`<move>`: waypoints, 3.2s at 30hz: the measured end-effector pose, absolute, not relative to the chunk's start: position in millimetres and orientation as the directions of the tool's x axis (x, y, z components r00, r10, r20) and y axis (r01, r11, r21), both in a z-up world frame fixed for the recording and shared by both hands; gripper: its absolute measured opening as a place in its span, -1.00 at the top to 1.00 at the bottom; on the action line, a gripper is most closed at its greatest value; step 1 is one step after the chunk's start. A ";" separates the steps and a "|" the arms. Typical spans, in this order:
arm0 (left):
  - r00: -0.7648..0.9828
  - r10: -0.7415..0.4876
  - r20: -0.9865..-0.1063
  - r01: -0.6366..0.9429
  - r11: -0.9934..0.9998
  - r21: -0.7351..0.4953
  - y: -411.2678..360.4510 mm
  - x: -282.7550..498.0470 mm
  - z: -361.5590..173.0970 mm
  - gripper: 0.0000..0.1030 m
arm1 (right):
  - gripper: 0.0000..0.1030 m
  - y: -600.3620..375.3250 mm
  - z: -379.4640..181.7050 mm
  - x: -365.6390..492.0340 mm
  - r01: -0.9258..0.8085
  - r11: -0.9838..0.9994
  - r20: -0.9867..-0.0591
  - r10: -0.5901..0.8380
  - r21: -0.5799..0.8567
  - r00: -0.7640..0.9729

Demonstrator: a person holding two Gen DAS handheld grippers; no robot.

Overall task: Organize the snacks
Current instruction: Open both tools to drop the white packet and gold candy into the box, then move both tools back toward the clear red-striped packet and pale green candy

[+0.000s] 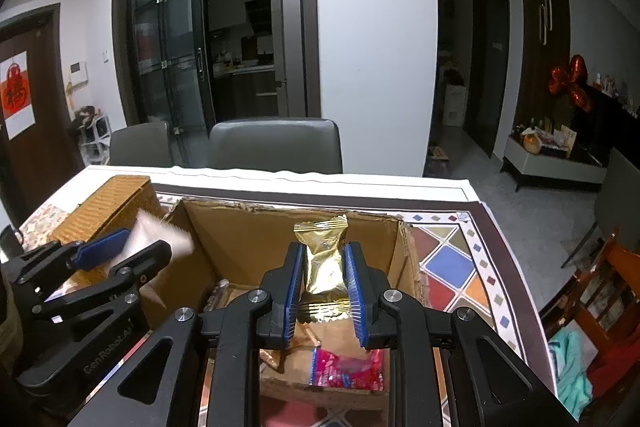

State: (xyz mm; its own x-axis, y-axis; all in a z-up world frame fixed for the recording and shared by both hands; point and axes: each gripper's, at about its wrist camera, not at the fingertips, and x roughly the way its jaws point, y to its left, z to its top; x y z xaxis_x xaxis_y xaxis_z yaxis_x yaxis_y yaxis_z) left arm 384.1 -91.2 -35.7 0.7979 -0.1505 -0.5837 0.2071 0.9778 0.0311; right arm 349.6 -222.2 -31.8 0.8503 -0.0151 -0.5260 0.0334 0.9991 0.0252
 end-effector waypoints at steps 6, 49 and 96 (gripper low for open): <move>0.801 -0.151 -0.579 0.203 0.979 0.025 -89.3 380.7 -35.1 -0.36 | 0.14 -224.4 -32.5 346.1 0.047 0.999 -0.519 -0.026 0.028 0.854; 0.838 -0.159 -0.522 0.202 0.979 0.025 -98.5 296.4 -2.1 -0.72 | -0.45 -253.3 4.1 255.1 0.142 0.990 -0.447 -0.128 -0.001 0.885; 0.727 -0.162 -0.667 0.230 0.973 0.015 -101.0 271.9 -103.1 -0.72 | -0.45 -255.6 -73.9 229.0 0.157 0.986 -0.582 -0.157 -0.051 0.798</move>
State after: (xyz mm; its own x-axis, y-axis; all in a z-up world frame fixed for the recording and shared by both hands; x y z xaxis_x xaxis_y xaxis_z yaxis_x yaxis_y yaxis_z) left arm 271.9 -101.0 -103.1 0.7270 -0.1617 -0.6673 0.2300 0.9731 0.0148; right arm 229.0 -255.6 -73.9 0.7977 -0.1574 -0.5822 0.1574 0.9862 -0.0509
